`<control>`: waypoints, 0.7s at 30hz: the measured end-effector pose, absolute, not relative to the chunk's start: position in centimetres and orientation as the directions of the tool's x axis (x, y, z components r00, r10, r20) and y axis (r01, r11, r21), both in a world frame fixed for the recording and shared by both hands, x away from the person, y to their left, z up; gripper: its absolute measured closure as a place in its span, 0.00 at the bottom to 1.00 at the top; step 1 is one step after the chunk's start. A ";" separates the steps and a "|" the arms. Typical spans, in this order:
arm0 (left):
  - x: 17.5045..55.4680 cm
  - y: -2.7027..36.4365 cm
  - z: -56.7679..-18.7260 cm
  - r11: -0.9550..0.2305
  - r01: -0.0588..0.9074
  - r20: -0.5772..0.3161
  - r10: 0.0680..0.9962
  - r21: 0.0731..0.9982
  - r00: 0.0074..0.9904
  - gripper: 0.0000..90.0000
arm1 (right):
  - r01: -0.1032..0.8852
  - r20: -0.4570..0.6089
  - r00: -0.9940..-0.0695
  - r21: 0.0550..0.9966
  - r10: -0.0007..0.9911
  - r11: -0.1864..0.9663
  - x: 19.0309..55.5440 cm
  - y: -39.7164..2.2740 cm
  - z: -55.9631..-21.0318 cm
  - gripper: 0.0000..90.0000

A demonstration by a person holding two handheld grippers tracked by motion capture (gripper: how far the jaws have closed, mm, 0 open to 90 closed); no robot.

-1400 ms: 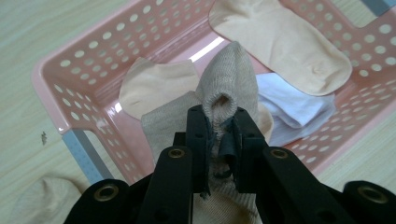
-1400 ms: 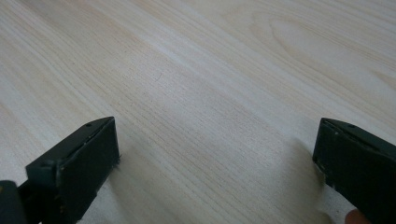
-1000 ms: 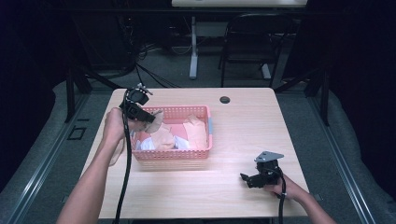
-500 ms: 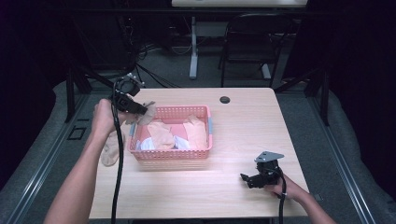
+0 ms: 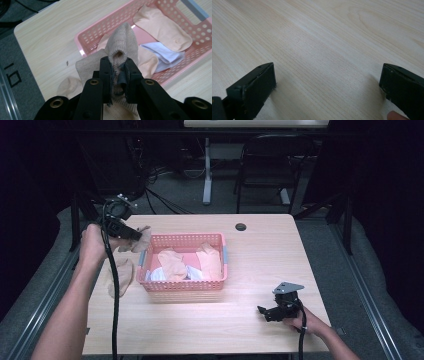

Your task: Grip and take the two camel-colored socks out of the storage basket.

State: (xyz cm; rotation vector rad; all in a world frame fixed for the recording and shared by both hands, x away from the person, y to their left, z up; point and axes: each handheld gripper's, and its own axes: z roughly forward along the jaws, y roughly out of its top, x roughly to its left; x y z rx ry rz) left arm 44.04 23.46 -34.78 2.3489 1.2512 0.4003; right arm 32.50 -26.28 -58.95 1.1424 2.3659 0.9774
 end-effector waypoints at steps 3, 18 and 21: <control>44.1 24.4 -34.9 -0.476 0.724 0.044 0.848 0.500 0.527 0.88 | 0.553 -0.004 -0.620 0.707 0.784 0.441 32.5 -26.3 -59.0 0.00; 43.5 28.6 -35.7 -0.422 0.787 0.022 0.886 0.451 0.463 0.88 | 0.553 -0.003 -0.621 0.707 0.784 0.441 32.5 -26.3 -59.0 0.00; 43.3 29.5 -36.4 -0.405 0.799 0.011 0.895 0.444 0.446 0.88 | 0.553 -0.004 -0.620 0.707 0.784 0.441 32.5 -26.3 -59.0 0.00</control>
